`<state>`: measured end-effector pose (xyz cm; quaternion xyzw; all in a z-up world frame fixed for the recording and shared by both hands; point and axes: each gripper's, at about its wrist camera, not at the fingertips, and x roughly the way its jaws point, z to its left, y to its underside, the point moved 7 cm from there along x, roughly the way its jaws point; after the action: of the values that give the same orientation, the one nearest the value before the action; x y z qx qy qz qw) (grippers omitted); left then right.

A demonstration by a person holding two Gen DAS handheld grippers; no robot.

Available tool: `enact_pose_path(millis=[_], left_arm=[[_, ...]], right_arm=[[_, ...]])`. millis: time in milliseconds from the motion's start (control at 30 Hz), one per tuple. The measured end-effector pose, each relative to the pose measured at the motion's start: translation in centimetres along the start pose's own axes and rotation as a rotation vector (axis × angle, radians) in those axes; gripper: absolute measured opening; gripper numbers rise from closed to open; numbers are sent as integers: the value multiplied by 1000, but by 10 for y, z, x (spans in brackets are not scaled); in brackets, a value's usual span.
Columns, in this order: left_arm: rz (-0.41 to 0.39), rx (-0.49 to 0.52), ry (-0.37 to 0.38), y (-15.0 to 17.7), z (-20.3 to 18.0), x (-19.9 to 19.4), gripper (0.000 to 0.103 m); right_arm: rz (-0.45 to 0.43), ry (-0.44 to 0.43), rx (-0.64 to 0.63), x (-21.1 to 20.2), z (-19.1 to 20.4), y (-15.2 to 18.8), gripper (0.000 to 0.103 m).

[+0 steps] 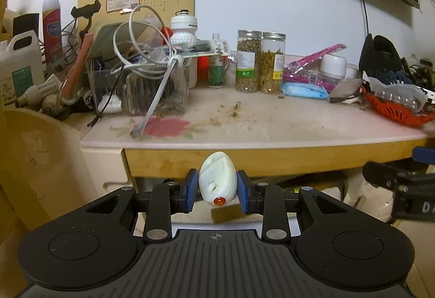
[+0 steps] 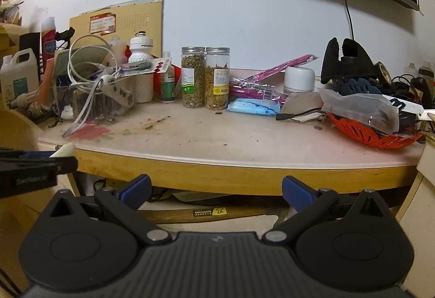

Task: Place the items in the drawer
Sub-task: 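Lift the white object with the left gripper and carry it toward the drawer, then lower the held white object into the open drawer with the left gripper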

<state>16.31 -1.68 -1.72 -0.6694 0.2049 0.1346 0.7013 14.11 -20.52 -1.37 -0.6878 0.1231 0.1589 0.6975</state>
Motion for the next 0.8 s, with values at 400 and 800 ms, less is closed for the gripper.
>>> enact_pose_path(millis=[400, 800], left_arm=[[21, 6, 7, 8, -1, 3, 29], [197, 35, 13, 57, -1, 43, 29]], right_arm=[[41, -14, 9, 3, 1, 9, 103], [212, -20, 7, 36, 2, 48, 103]])
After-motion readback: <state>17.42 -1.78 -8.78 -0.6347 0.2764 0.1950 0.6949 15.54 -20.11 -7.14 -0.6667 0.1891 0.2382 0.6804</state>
